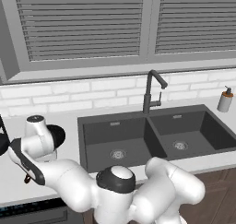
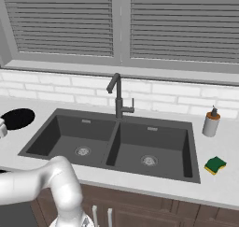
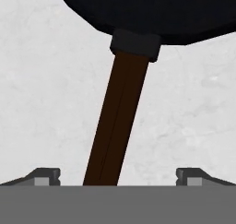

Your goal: Pick the pan and sponge and place them into the sink. Then turn on the water.

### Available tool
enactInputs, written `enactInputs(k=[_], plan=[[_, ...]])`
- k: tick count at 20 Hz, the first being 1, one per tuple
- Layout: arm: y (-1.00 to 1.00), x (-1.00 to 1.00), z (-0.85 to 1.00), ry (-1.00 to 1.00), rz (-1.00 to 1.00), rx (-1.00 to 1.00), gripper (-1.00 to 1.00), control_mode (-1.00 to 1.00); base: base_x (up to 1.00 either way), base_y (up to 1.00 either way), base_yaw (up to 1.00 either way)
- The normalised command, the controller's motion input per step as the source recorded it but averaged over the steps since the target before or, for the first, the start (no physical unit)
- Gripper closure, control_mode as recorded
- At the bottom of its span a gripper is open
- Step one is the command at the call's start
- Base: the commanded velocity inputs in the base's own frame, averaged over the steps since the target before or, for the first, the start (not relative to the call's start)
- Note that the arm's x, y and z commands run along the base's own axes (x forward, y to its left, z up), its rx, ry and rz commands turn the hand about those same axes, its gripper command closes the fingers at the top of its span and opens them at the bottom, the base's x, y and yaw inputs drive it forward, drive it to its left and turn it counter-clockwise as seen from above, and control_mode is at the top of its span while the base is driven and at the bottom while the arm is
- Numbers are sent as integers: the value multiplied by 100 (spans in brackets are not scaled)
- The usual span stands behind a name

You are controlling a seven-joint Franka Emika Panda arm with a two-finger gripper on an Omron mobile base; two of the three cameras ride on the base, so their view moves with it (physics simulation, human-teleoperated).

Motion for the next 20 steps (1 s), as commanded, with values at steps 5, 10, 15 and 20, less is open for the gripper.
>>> enactInputs(k=[5,10,15,20], plan=[[12,0,-26,0,0,0,-100,-100,0,0,0],[14,0,-20,0,0,0,-100,-100,0,0,0],[6,0,-15,0,0,0,100,-100,0,0,0],[0,0,0,0,0,0,100,-100,0,0,0]])
